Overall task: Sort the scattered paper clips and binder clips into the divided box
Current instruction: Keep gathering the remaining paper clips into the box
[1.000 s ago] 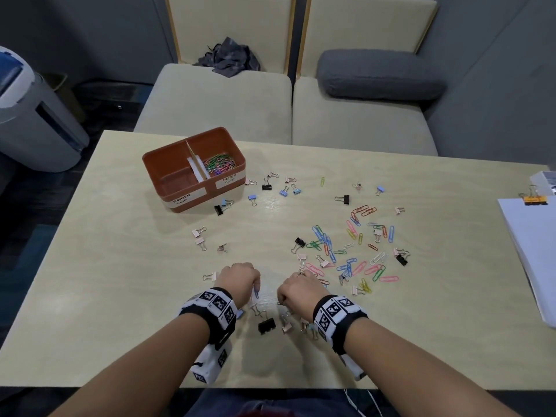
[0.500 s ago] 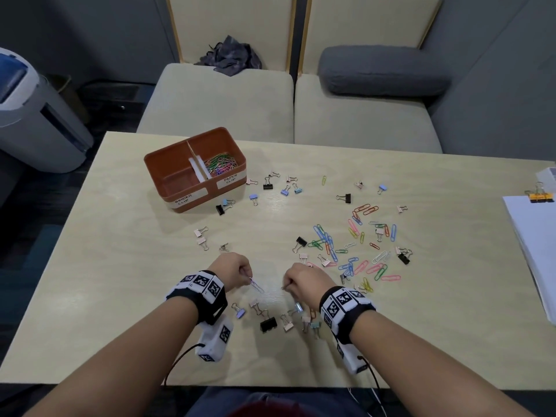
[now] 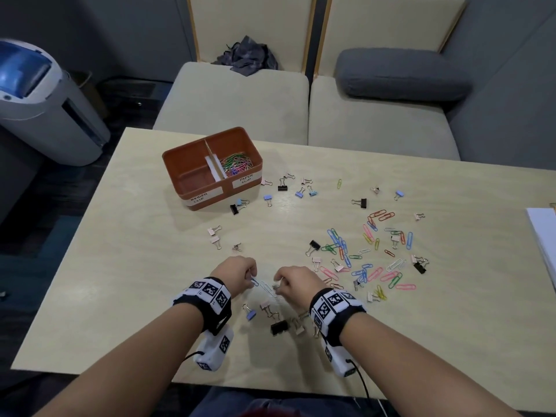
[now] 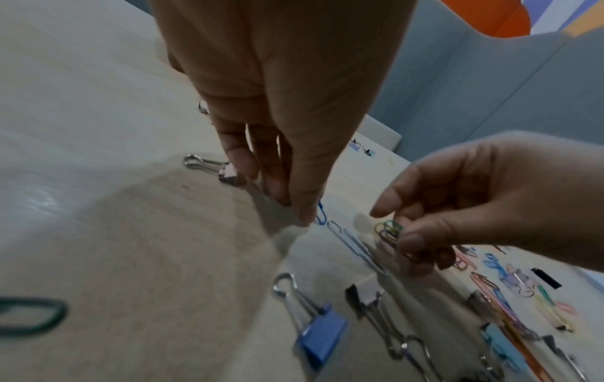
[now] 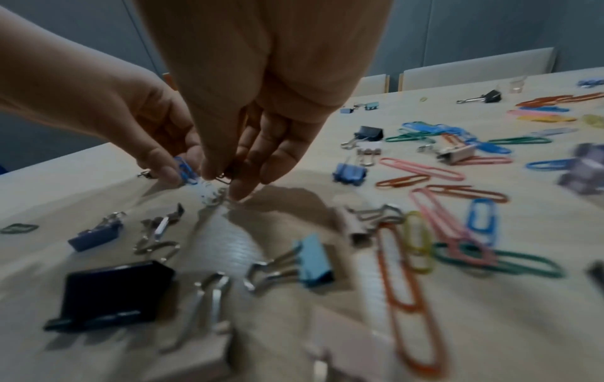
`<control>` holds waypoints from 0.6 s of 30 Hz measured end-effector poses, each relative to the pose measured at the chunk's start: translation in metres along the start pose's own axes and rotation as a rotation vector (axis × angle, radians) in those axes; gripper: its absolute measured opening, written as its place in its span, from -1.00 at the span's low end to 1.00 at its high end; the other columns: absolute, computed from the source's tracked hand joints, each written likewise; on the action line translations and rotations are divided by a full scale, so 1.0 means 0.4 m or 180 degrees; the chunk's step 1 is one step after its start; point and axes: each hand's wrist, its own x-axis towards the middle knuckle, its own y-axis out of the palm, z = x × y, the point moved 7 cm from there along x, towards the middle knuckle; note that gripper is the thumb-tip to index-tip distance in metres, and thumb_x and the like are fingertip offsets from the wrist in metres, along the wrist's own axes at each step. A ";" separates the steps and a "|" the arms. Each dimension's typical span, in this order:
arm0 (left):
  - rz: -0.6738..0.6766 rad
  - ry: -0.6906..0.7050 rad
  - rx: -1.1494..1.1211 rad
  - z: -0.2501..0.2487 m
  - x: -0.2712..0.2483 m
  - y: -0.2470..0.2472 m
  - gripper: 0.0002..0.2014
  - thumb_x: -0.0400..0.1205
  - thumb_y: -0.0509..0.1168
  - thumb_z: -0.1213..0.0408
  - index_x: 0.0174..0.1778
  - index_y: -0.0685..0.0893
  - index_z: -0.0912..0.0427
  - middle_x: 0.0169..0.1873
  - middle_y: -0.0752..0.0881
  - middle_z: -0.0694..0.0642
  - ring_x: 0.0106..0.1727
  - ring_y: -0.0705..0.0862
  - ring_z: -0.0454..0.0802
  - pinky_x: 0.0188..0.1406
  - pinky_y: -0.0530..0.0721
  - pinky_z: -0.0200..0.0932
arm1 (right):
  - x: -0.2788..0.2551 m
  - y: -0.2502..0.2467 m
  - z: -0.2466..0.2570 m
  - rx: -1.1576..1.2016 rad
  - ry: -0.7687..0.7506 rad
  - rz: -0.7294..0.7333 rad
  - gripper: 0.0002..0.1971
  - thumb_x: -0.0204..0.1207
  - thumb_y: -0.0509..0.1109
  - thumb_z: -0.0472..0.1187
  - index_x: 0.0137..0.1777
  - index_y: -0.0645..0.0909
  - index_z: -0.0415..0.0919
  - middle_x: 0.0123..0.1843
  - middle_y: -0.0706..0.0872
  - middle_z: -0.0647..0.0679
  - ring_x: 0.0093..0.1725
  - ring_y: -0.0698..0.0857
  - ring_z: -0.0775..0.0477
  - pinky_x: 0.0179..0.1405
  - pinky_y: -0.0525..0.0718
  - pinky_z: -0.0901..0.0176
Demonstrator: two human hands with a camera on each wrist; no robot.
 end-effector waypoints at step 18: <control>-0.0847 -0.0317 -0.0710 0.111 -0.058 -0.131 -0.94 0.57 0.36 0.31 -0.12 0.74 0.16 -0.34 0.68 -0.03 -0.28 0.59 -0.11 -0.37 0.40 -0.49 | 0.043 0.049 0.079 -0.0991 -0.0244 0.0234 -0.88 0.59 0.23 -0.21 -0.10 0.57 0.01 0.14 0.65 -0.08 0.10 0.66 -0.21 -0.09 0.47 0.12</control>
